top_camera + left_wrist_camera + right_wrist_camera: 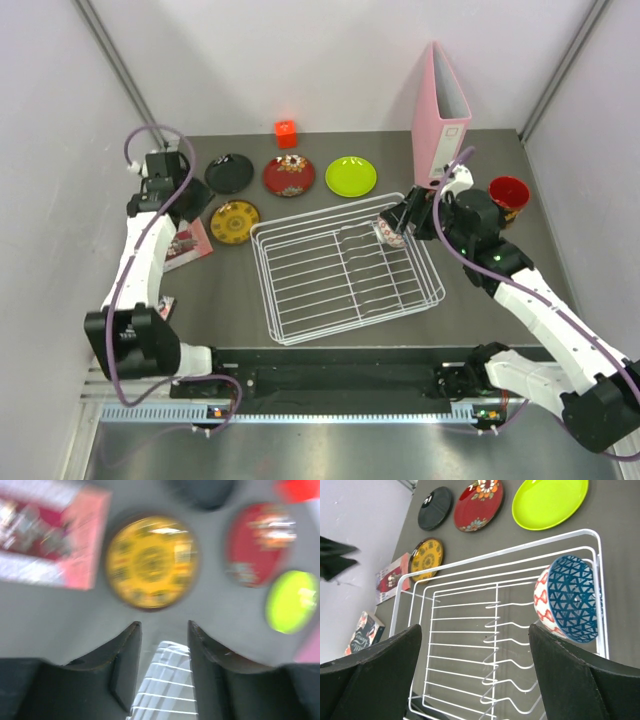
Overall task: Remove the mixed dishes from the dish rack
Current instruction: Place the plate at the center of the board, then pick up the bowl from the dish rack.
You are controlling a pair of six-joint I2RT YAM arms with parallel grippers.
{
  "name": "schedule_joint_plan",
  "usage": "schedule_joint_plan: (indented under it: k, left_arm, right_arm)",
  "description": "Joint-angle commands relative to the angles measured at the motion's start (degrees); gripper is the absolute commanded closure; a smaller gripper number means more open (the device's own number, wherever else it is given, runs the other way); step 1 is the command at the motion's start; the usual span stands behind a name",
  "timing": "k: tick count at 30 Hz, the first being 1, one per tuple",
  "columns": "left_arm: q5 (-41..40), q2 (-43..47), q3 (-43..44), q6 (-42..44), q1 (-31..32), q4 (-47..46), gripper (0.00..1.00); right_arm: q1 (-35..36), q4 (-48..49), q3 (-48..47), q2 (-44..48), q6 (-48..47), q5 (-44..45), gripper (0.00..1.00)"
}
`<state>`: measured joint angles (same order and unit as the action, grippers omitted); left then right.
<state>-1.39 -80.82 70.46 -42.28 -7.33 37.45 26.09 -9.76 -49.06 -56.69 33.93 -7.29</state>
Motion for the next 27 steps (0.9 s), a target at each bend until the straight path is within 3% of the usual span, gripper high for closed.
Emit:
schedule_joint_plan:
  k: [1,2,4,7,12,16,17,21,22,27]
  left_arm:
    - [-2.65,8.37,4.08,1.14,8.28,-5.35,0.45]
    - [-4.22,9.61,3.81,1.76,10.65,-8.42,0.34]
    - [-6.6,12.24,3.2,3.51,18.21,-12.03,0.01]
    - [-6.79,11.92,1.71,2.48,25.6,-16.18,0.01]
    - [-11.7,5.15,1.09,0.71,38.6,-14.43,0.01]
    - [-32.66,1.37,-0.67,2.8,54.24,-15.73,0.01]
    - [-33.67,0.84,-0.76,2.91,57.92,-15.92,0.01]
    - [-27.81,-1.01,-0.85,-0.86,59.28,-15.66,0.01]
    - [-25.7,-1.01,-0.93,-1.22,59.28,-15.39,0.01]
    - [-25.33,3.54,-3.91,-0.79,59.45,-16.79,0.01]
  right_arm:
    - [0.19,-0.26,-2.88,1.4,-2.2,3.42,0.13]
    - [0.19,-0.7,-3.15,1.49,-2.99,3.94,0.13]
    - [0.19,-1.84,-3.59,1.58,-3.61,5.44,0.13]
    - [0.19,-2.98,-3.07,2.02,-4.31,9.83,0.13]
    - [0.19,-0.62,0.97,3.6,-5.01,15.28,0.14]
    - [0.28,-4.37,-1.3,-1.65,-9.23,13.01,0.15]
    - [0.37,-4.74,-2.0,-2.98,-10.54,11.44,0.16]
    - [0.63,-4.39,-4.02,-7.56,-12.13,9.14,0.28]
    - [0.72,-3.87,-4.03,-8.35,-12.22,8.79,0.36]
    - [0.89,-2.37,-3.94,-10.37,-12.49,7.82,0.48]
